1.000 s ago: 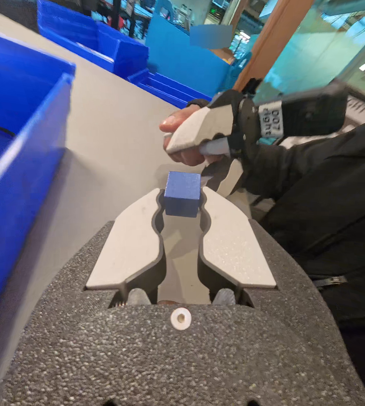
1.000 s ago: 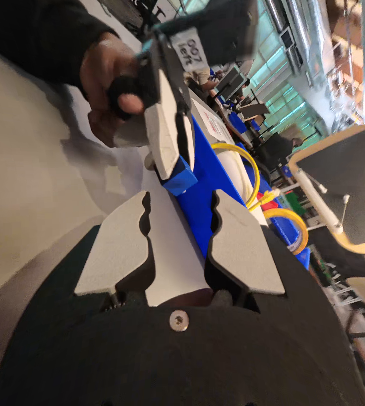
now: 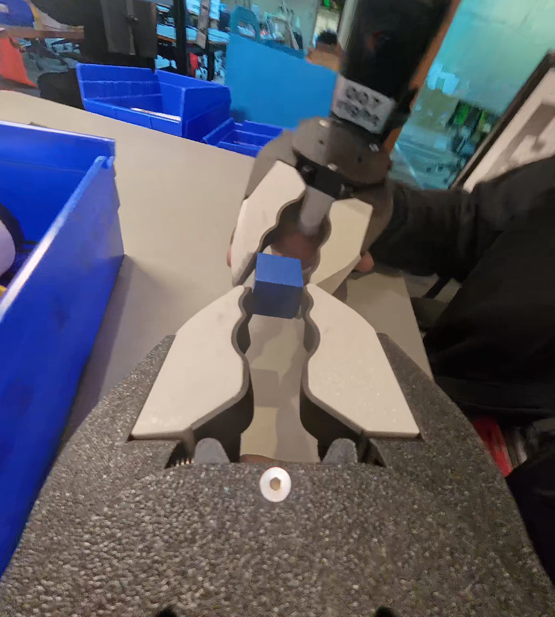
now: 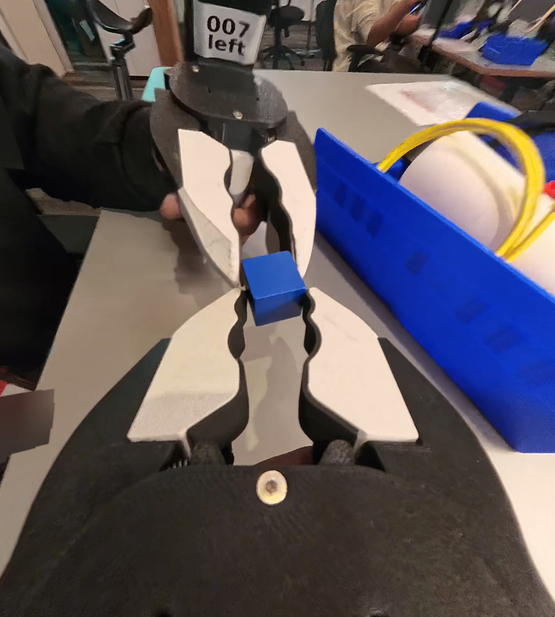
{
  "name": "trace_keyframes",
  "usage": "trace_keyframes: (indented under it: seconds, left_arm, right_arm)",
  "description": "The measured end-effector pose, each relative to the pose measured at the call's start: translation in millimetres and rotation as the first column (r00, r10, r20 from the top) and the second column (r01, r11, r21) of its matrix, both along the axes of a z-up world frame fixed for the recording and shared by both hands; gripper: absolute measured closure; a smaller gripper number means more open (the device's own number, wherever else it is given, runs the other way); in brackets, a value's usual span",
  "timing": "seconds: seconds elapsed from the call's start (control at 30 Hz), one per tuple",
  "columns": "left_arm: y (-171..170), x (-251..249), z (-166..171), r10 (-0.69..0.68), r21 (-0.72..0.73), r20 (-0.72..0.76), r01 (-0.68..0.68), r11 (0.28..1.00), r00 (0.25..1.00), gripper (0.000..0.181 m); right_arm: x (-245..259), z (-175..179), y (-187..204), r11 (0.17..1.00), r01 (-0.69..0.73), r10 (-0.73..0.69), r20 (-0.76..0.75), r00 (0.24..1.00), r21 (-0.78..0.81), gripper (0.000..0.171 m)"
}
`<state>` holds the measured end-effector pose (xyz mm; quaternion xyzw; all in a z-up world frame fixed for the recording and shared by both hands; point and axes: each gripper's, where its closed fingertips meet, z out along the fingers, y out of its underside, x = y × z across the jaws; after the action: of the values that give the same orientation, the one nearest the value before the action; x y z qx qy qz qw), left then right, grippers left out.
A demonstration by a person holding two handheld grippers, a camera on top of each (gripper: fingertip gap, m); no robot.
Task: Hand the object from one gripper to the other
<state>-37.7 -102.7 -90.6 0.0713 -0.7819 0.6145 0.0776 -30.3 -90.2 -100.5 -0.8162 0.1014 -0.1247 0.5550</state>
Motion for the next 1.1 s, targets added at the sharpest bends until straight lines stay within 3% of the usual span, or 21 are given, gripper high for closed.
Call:
trace_keyframes:
  seconds: [0.13, 0.27, 0.4, 0.47, 0.63, 0.77, 0.83, 0.93, 1.1]
  left_arm:
    - [2.3, 16.6, 21.3, 0.038, -0.179, -0.305, -0.097, 0.979, 0.951, 0.153]
    - [0.4, 20.8, 34.6, -0.028, -0.322, -0.519, -0.165, 0.932, 0.854, 0.153]
    - [-5.7, 11.3, 41.6, -0.167, -0.420, -0.651, -0.168, 0.892, 0.740, 0.153]
    - [-4.4, 15.1, 41.3, -0.161, -0.416, -0.666, -0.184, 0.891, 0.729, 0.154]
    - [-1.6, 27.5, 37.7, -0.015, -0.323, -0.597, -0.224, 0.919, 0.802, 0.128]
    - [-4.1, 33.5, 18.8, 0.152, -0.130, -0.434, -0.229, 0.965, 0.888, 0.112]
    - [-2.2, 38.4, 8.0, 0.267, -0.012, -0.189, -0.274, 0.962, 0.945, 0.112]
    - [-2.7, 43.1, 1.1, 0.354, 0.088, 0.147, -0.368, 0.926, 0.924, 0.116]
    - [-13.6, 35.5, -11.8, 0.356, 0.154, 0.303, -0.414, 0.897, 0.884, 0.133]
  right_arm:
    - [16.7, 26.5, -6.1, 0.990, 0.128, -0.142, 0.298, 0.944, 0.066, 0.122]
    - [17.0, 44.4, -3.4, 0.972, 0.204, -0.234, 0.568, 0.789, 0.117, 0.119]
    - [26.3, 46.8, -1.6, 0.928, 0.352, -0.330, 0.704, 0.629, 0.120, 0.130]
    - [27.4, 47.5, -2.8, 0.927, 0.352, -0.341, 0.681, 0.648, 0.129, 0.133]
    - [40.8, 40.0, -13.5, 0.903, 0.422, -0.372, 0.633, 0.679, 0.077, 0.134]
    - [44.3, 30.8, -13.6, 0.877, 0.480, -0.322, 0.712, 0.624, -0.024, 0.134]
    - [47.1, 23.8, -14.1, 0.844, 0.528, -0.282, 0.759, 0.586, -0.094, 0.134]
    - [49.7, 14.9, -14.0, 0.794, 0.585, -0.230, 0.808, 0.543, -0.167, 0.134]
    - [44.9, 6.4, -4.7, 0.764, 0.604, -0.139, 0.856, 0.498, -0.227, 0.134]
